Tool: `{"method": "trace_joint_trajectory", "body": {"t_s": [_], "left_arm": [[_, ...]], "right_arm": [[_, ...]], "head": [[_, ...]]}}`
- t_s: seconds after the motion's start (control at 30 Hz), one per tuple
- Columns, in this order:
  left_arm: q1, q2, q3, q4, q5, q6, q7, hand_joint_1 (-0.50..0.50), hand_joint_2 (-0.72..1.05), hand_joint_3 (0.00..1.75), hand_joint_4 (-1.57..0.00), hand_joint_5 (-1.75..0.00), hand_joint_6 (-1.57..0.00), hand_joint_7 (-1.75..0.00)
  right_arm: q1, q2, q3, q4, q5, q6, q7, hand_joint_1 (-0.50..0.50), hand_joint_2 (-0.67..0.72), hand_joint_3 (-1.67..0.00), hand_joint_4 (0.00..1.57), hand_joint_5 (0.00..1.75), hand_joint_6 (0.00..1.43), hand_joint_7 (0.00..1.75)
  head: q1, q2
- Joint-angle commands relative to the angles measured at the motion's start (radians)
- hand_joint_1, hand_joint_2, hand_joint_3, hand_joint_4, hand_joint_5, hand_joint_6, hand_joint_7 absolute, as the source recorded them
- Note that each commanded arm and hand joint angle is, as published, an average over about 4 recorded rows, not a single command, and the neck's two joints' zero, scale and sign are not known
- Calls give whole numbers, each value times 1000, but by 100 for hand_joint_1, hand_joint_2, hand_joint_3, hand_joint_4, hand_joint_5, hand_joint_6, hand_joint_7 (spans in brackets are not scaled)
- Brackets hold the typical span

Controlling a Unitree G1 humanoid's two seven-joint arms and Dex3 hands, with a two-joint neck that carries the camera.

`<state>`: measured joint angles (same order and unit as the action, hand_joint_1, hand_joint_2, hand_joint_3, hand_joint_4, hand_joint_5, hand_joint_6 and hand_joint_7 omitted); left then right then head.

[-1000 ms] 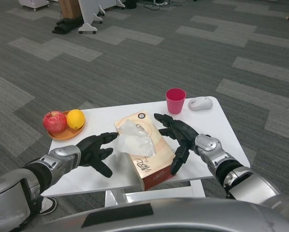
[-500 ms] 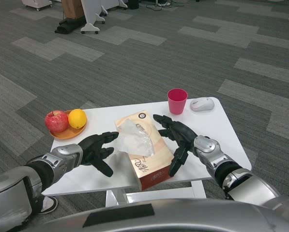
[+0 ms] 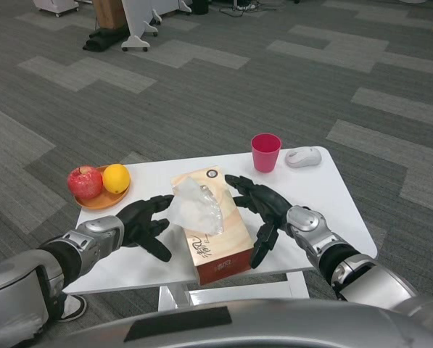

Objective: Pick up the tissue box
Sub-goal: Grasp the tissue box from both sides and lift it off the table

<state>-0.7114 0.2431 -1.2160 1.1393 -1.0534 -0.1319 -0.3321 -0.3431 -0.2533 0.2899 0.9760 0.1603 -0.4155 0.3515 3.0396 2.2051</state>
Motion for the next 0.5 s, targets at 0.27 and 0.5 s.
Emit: {"method": "trace_joint_trajectory", "body": {"t_s": [0.27,0.5], "left_arm": [[-28,-7,13,0,-37,-29,17,50,105,17,0,0,0,0],[-24,-7,24,2,-56,-41,30,50,105,17,0,0,0,0]], "right_arm": [[-4,21,49,-17,-1,-6,10,19,41,-16,0,63,0,0],[-10,28,71,-17,-1,-6,-5,17,41,-16,0,63,0,0]], "head": [[6,4],[7,8]]}}
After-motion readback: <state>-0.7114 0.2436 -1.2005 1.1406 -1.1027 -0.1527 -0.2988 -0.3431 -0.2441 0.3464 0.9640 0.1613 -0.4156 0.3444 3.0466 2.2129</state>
